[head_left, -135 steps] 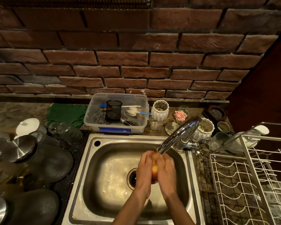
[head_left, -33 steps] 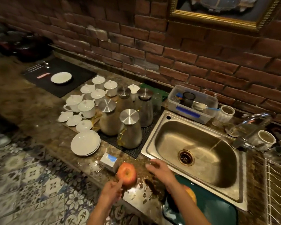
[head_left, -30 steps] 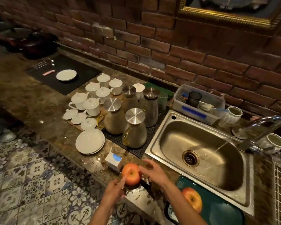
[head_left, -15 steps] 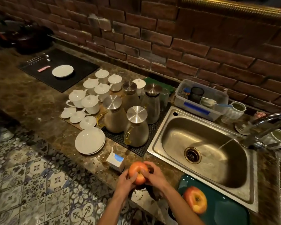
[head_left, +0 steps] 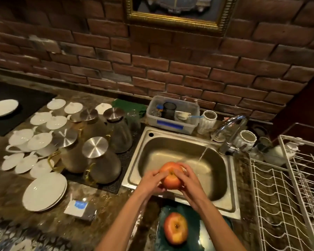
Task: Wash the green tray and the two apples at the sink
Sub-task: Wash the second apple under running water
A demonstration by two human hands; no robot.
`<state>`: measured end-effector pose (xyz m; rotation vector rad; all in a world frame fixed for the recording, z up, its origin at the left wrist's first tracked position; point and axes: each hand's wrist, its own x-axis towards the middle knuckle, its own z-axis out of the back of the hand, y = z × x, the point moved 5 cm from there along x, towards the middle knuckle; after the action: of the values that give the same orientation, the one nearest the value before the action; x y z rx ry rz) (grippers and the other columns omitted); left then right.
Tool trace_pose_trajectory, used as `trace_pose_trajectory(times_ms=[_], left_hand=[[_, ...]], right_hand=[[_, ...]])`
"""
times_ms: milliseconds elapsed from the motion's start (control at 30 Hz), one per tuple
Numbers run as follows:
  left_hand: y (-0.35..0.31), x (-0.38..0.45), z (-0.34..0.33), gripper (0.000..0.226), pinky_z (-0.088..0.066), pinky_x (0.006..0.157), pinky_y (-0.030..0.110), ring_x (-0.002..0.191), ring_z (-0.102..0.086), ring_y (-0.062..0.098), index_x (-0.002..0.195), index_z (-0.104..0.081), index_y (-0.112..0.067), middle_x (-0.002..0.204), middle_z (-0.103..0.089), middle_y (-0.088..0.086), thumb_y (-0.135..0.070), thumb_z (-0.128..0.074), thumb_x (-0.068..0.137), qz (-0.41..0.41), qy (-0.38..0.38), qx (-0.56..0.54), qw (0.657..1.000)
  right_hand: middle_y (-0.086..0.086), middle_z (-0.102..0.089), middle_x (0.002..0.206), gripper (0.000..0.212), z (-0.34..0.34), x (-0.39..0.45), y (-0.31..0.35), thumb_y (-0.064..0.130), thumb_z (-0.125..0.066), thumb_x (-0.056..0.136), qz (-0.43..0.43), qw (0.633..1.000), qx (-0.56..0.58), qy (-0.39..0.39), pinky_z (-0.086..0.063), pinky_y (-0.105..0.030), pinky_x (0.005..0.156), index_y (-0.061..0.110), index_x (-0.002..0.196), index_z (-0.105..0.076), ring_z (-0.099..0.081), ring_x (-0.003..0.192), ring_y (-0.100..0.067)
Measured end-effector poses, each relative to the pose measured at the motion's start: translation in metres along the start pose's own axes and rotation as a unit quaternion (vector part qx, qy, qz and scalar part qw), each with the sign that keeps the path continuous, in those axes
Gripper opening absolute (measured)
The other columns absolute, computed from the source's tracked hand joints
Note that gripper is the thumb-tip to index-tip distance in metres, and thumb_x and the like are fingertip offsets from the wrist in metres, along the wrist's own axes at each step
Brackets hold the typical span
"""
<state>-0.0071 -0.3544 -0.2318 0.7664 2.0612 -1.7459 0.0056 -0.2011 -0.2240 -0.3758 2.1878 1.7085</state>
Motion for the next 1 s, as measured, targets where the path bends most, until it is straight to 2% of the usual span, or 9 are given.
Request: trace_pose_trajectory(times_ms=[167, 267, 367, 433, 567, 733, 867, 933, 1000], left_hand=[[-0.039, 0.024, -0.076, 0.033, -0.063, 0.079, 0.034, 0.101, -0.07, 0.021, 0.123, -0.069, -0.021, 0.116, -0.07, 0.009, -0.029, -0.071, 0.091, -0.048, 0.062, 0.068, 0.995], [-0.055, 0.045, -0.113, 0.045, -0.055, 0.099, 0.041, 0.115, -0.063, 0.023, 0.136, -0.06, -0.029, 0.13, -0.064, 0.004, -0.034, -0.068, 0.092, -0.053, 0.073, 0.088, 0.992], [-0.064, 0.068, -0.139, 0.05, -0.055, 0.093, 0.04, 0.122, -0.057, 0.024, 0.145, -0.048, -0.037, 0.139, -0.054, 0.002, -0.036, -0.061, 0.097, -0.046, 0.078, 0.098, 0.991], [-0.065, 0.083, -0.152, 0.05, -0.053, 0.097, 0.048, 0.126, -0.055, 0.027, 0.145, -0.048, -0.039, 0.143, -0.052, 0.002, -0.039, -0.06, 0.097, -0.028, 0.083, 0.09, 0.992], [-0.065, 0.113, -0.17, 0.048, -0.055, 0.096, 0.051, 0.126, -0.056, 0.027, 0.141, -0.048, -0.042, 0.144, -0.052, 0.005, -0.042, -0.062, 0.095, 0.006, 0.087, 0.054, 0.995], [-0.071, 0.136, -0.185, 0.022, -0.057, 0.094, 0.051, 0.12, -0.06, 0.026, 0.114, -0.061, -0.049, 0.137, -0.057, 0.004, -0.043, -0.063, 0.093, 0.032, 0.105, 0.033, 0.993], [-0.063, 0.16, -0.183, 0.033, -0.056, 0.092, 0.058, 0.117, -0.064, 0.029, 0.13, -0.06, -0.027, 0.133, -0.062, 0.007, -0.04, -0.05, 0.102, 0.052, 0.096, -0.025, 0.994], [-0.059, 0.17, -0.183, 0.038, -0.061, 0.081, 0.053, 0.11, -0.069, 0.029, 0.131, -0.059, -0.02, 0.13, -0.065, 0.012, -0.042, -0.044, 0.103, 0.087, 0.081, -0.048, 0.992], [-0.054, 0.176, -0.183, 0.046, -0.062, 0.072, 0.043, 0.101, -0.072, 0.025, 0.127, -0.063, -0.018, 0.125, -0.07, 0.015, -0.051, -0.045, 0.1, 0.138, 0.077, -0.067, 0.985]], right_hand=[[-0.006, -0.062, 0.129, 0.028, 0.055, 0.026, 0.026, 0.032, -0.064, 0.093, 0.02, 0.995, 0.087, -0.054, -0.06, -0.036, 0.078, 0.03, 0.121, -0.065, -0.069, 0.107, -0.021], [-0.006, -0.06, 0.131, 0.045, 0.084, 0.044, 0.042, 0.041, -0.064, 0.086, 0.024, 0.987, 0.139, -0.079, -0.06, -0.036, 0.074, 0.03, 0.129, -0.059, -0.066, 0.112, -0.026], [-0.008, -0.062, 0.129, 0.042, 0.105, 0.063, 0.052, 0.038, -0.06, 0.092, 0.028, 0.983, 0.158, -0.094, -0.06, -0.039, 0.077, 0.027, 0.132, -0.057, -0.068, 0.11, -0.026], [-0.009, -0.066, 0.126, 0.035, 0.118, 0.078, 0.054, 0.035, -0.059, 0.095, 0.027, 0.98, 0.164, -0.112, -0.06, -0.04, 0.077, 0.026, 0.129, -0.06, -0.071, 0.103, -0.023], [-0.004, -0.072, 0.116, 0.024, 0.136, 0.11, 0.058, 0.036, -0.062, 0.092, 0.035, 0.976, 0.161, -0.14, -0.059, -0.032, 0.068, 0.032, 0.113, -0.07, -0.074, 0.095, -0.016], [-0.003, -0.072, 0.114, 0.016, 0.153, 0.14, 0.053, 0.037, -0.06, 0.093, 0.03, 0.973, 0.118, -0.195, -0.058, -0.028, 0.068, 0.036, 0.103, -0.073, -0.072, 0.097, -0.017], [-0.005, -0.059, 0.128, 0.053, 0.156, 0.149, 0.05, 0.062, -0.058, 0.083, 0.046, 0.978, -0.031, -0.203, -0.055, -0.02, 0.073, 0.024, 0.119, -0.062, -0.063, 0.114, -0.022], [0.013, -0.049, 0.132, 0.057, 0.15, 0.146, 0.055, 0.075, -0.054, 0.08, 0.086, 0.964, -0.149, -0.202, -0.05, -0.015, 0.079, 0.031, 0.116, -0.062, -0.059, 0.113, -0.007], [0.028, -0.037, 0.132, 0.053, 0.145, 0.139, 0.058, 0.073, -0.055, 0.081, 0.131, 0.941, -0.237, -0.204, -0.042, -0.012, 0.092, 0.037, 0.119, -0.063, -0.049, 0.118, 0.003]])
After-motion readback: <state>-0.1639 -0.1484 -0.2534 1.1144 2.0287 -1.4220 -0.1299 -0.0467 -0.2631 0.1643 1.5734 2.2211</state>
